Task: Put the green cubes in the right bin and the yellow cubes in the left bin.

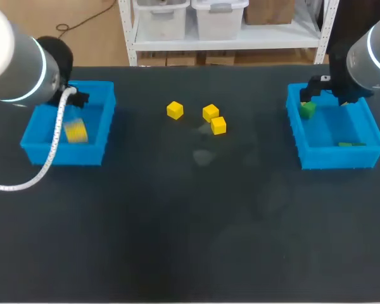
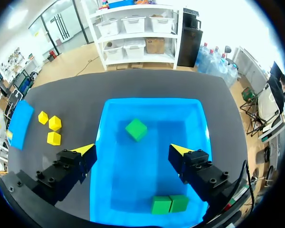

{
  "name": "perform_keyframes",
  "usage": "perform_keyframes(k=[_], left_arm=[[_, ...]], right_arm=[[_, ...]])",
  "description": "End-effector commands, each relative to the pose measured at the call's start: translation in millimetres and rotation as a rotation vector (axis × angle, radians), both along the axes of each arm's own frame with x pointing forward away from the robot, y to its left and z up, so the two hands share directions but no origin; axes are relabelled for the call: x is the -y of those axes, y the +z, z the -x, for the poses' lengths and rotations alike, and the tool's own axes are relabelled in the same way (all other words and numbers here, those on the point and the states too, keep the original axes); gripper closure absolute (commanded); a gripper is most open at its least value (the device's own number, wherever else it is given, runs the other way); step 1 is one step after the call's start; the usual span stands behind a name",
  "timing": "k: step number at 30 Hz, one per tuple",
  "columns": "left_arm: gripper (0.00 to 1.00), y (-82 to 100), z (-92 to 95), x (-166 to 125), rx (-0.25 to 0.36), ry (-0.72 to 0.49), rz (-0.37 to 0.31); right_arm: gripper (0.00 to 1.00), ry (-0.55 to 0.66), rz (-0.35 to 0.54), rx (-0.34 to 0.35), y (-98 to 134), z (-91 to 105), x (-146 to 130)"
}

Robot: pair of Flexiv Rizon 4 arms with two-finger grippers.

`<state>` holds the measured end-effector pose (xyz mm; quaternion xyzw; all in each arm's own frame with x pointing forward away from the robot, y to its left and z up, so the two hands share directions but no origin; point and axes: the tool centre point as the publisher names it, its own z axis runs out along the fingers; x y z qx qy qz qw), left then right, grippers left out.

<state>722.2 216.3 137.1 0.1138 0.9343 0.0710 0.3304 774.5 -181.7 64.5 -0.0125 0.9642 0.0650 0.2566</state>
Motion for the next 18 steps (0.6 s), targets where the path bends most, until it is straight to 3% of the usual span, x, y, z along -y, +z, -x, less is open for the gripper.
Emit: perform_keyframes(k=[1, 5, 8, 14, 18], left_arm=[[0.0, 5.9, -10.8, 17, 0.006, 0.008, -0.014], [0.0, 15.6, -18.8, 53, 0.002, -0.091, 0.06], [0.0, 12.4, -24.0, 88, -0.051, -0.182, 0.126], [0.0, -29.2, -34.5, 147, -0.239, -0.286, 0.201], [0.0, -51.0, -44.2, 173, -0.309, -0.308, 0.19]], right_arm=[[0.0, -0.003, 0.002, 0.004, 0, 1.1, 0], [0.0, -0.003, 0.002, 0.004, 0, 1.1, 0], [0.0, -0.003, 0.002, 0.004, 0, 1.1, 0], [0.0, -0.003, 0.002, 0.004, 0, 1.1, 0], [0.0, -0.003, 0.002, 0.004, 0, 1.1, 0]])
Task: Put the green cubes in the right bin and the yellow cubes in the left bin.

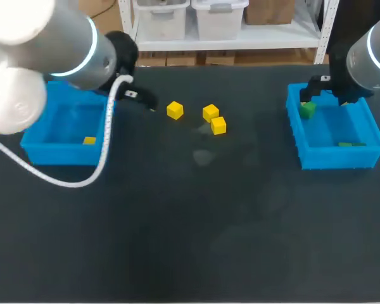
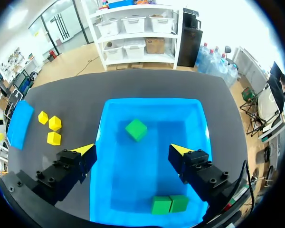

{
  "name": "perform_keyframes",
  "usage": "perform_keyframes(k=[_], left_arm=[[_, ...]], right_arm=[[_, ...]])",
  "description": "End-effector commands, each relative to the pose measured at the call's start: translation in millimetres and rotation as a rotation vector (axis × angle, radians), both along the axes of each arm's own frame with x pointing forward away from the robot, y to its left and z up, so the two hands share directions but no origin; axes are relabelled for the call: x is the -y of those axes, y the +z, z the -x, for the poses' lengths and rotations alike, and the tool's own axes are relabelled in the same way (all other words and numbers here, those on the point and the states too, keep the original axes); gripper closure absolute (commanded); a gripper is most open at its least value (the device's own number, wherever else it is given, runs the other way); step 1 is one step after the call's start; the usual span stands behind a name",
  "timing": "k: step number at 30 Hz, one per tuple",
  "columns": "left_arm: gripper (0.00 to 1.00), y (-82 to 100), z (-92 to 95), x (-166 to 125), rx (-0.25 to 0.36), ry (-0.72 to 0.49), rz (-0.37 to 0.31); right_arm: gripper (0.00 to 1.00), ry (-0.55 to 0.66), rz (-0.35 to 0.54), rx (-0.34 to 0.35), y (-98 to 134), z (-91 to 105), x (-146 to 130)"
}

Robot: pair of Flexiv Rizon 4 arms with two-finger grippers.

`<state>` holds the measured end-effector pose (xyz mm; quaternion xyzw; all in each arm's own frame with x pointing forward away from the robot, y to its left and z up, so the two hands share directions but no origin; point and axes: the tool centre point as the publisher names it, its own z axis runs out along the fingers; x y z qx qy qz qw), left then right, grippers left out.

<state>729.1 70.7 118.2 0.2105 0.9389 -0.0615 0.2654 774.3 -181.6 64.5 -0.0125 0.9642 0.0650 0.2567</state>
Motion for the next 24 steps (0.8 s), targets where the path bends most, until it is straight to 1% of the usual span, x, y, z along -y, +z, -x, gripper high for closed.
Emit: perform_keyframes(k=[1, 2, 4, 6, 9, 13, 16, 17, 18, 19, 20, 21, 24], left_arm=[[0.0, -36.8, -40.2, 33, -0.15, -0.065, 0.001], [0.0, -42.9, -44.3, 41, -0.154, -0.077, -0.029], [0.0, -51.3, -51.5, 50, -0.171, -0.079, -0.04], [0.0, -58.4, -59.3, 58, -0.171, -0.078, -0.05], [0.0, -69.6, -68.6, 69, -0.178, -0.077, -0.047], [0.0, -84.6, -77.4, 81, -0.187, -0.079, -0.092], [0.0, -93.9, -80.5, 86, -0.193, -0.084, -0.129], [0.0, -94.7, -80.6, 87, -0.137, -0.1, -0.176], [0.0, -97.0, -80.4, 89, -0.15, -0.119, -0.203], [0.0, -100.9, -79.8, 91, -0.161, -0.109, -0.177], [0.0, -103.9, -80.1, 91, -0.169, -0.101, -0.177], [0.0, -107.5, -80.8, 90, -0.161, -0.098, -0.2], [0.0, -117.3, -77.8, 88, -0.151, -0.094, -0.205]], right_arm=[[0.0, -0.003, 0.002, 0.004, 0, 0.9, 0], [0.0, -0.003, 0.002, 0.004, 0, 0.9, 0], [0.0, -0.003, 0.002, 0.004, 0, 0.9, 0], [0.0, -0.003, 0.002, 0.004, 0, 0.9, 0], [0.0, -0.003, 0.002, 0.004, 0, 0.9, 0], [0.0, -0.003, 0.002, 0.004, 0, 0.9, 0], [0.0, -0.003, 0.002, 0.004, 0, 0.9, 0], [0.0, -0.003, 0.002, 0.004, 0, 0.9, 0], [0.0, -0.003, 0.002, 0.004, 0, 0.9, 0], [0.0, -0.003, 0.002, 0.004, 0, 0.9, 0], [0.0, -0.003, 0.002, 0.004, 0, 0.9, 0], [0.0, -0.003, 0.002, 0.004, 0, 0.9, 0], [0.0, -0.003, 0.002, 0.004, 0, 0.9, 0]])
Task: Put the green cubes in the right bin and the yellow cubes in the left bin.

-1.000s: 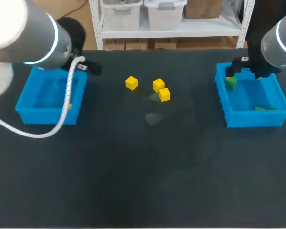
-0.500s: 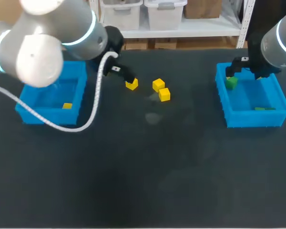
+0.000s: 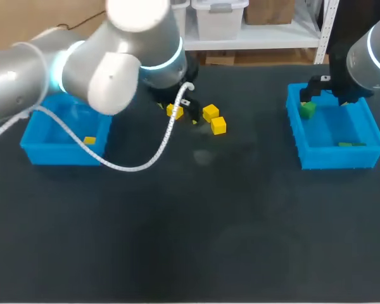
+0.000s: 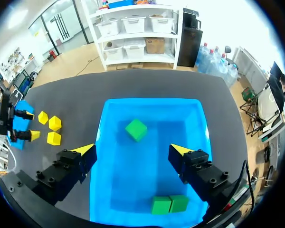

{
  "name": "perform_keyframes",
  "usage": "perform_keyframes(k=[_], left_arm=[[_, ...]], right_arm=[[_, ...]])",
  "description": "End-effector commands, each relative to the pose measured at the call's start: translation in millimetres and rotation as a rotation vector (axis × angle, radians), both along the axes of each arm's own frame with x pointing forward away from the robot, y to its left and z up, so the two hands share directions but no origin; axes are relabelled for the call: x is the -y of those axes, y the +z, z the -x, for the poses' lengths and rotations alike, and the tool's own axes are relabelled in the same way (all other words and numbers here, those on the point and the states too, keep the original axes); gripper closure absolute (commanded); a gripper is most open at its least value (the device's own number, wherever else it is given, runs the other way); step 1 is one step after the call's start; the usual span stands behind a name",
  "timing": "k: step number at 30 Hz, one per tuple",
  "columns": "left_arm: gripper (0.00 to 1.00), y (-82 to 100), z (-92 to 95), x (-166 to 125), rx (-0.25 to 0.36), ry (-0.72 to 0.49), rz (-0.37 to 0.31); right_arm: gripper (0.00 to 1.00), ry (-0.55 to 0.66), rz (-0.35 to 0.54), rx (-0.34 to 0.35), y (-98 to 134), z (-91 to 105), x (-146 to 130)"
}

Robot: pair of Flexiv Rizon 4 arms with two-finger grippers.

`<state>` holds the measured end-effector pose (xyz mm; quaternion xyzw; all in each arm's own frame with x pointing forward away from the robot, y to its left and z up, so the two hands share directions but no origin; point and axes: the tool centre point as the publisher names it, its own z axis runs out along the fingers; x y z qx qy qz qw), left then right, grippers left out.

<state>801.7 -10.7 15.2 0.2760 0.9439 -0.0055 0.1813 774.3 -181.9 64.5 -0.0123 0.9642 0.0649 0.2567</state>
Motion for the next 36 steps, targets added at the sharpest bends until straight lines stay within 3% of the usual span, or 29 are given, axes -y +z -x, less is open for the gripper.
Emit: perform_keyframes(k=[1, 7, 16, 30, 32, 34, 35, 36], left_arm=[[0.0, -17.2, -4.8, 6, -0.004, 0.015, -0.037], [0.0, -29.0, -8.6, -3, -0.004, 0.075, -0.018], [0.0, -32.3, -23.5, -12, 0.104, 0.175, -0.015], [0.02, -37.8, -40.9, -11, 0.164, 0.307, 0.021], [0.55, -38.3, -43.0, -13, 0.184, 0.33, 0.027], [0.77, -38.6, -44.1, -13, 0.205, 0.343, 0.03], [0.84, -38.9, -45.1, -13, 0.215, 0.347, 0.034], [1.0, -39.5, -45.9, -13, 0.226, 0.348, 0.038]], right_arm=[[0.0, -0.003, 0.002, 0.003, 0, 0.9, -1], [0.0, -0.003, 0.002, 0.003, 0, 0.9, -1], [0.0, -0.003, 0.002, 0.003, 0, 0.9, -1], [0.0, -0.003, 0.002, 0.003, 0, 0.9, -1], [0.0, -0.003, 0.002, 0.003, 0, 0.9, -1], [0.0, -0.003, 0.002, 0.003, 0, 0.9, -1], [0.0, -0.003, 0.002, 0.003, 0, 0.9, -1], [0.0, -0.003, 0.002, 0.003, 0, 0.9, -1]])
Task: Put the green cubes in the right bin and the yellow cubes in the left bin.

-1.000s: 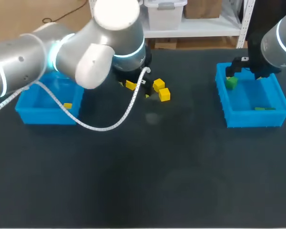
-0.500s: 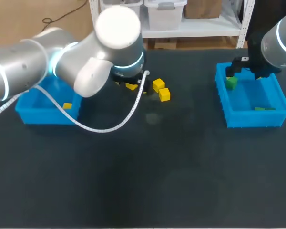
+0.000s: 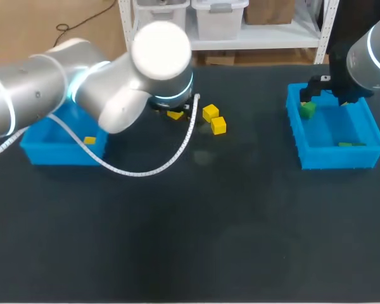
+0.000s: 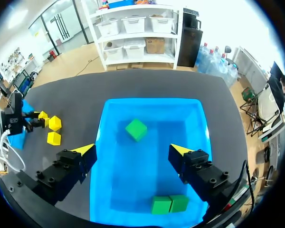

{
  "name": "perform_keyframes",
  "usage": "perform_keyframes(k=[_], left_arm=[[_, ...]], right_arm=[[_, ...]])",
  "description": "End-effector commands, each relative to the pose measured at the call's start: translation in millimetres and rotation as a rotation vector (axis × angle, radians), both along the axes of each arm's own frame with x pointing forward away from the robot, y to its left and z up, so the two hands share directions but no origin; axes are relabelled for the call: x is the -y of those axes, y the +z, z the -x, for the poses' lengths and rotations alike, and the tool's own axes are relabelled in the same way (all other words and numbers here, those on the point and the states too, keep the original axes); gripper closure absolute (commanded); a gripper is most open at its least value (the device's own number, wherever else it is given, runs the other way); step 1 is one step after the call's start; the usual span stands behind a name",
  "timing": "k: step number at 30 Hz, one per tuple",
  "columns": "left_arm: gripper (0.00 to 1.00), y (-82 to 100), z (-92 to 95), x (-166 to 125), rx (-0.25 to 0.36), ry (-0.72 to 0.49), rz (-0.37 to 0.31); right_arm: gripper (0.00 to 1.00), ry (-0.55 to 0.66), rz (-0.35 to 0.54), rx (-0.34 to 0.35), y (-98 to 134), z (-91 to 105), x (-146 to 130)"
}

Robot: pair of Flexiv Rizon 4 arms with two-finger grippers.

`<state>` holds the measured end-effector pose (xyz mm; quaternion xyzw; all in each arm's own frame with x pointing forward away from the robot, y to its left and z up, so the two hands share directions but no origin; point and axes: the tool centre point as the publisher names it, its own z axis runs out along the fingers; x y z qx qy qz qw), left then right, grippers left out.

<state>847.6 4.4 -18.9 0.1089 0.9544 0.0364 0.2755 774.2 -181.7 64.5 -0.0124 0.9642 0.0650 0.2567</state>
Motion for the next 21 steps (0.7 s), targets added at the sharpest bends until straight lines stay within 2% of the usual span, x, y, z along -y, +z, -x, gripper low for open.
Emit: perform_keyframes(k=[1, 9, 12, 13, 14, 15, 16, 17, 19, 21], left_arm=[[1.0, -5.7, -0.1, 3, 0.039, 0.009, 0.004], [1.0, -8.8, 8.1, -1, 0.072, 0.012, -0.001], [1.0, -1.0, 18.7, -4, 0.096, -0.031, -0.001], [1.0, 2.3, 23.5, -6, 0.071, -0.054, -0.005], [1.0, 4.6, 29.9, -8, 0.097, -0.06, 0.016], [1.0, 10.4, 37.7, -12, 0.027, -0.083, -0.032], [1.0, 10.4, 45.6, -17, 0.053, -0.062, 0.047], [1.0, 13.2, 53.2, -22, 0.034, -0.078, 0.019], [1.0, 15.4, 69.1, -29, -0.028, -0.098, 0.046], [1.0, 18.4, 84.7, -37, -0.053, -0.106, 0.065]], right_arm=[[0.0, -0.003, 0.002, 0.003, 0, 0.9, 0], [0.0, -0.003, 0.002, 0.003, 0, 0.9, 0], [0.0, -0.003, 0.002, 0.003, 0, 0.9, 0], [0.0, -0.003, 0.002, 0.003, 0, 0.9, 0], [0.0, -0.003, 0.002, 0.003, 0, 0.9, 0], [0.0, -0.003, 0.002, 0.003, 0, 0.9, 0], [0.0, -0.003, 0.002, 0.003, 0, 0.9, 0], [0.0, -0.003, 0.002, 0.003, 0, 0.9, 0], [0.0, -0.003, 0.002, 0.003, 0, 0.9, 0], [0.0, -0.003, 0.002, 0.003, 0, 0.9, 0]])
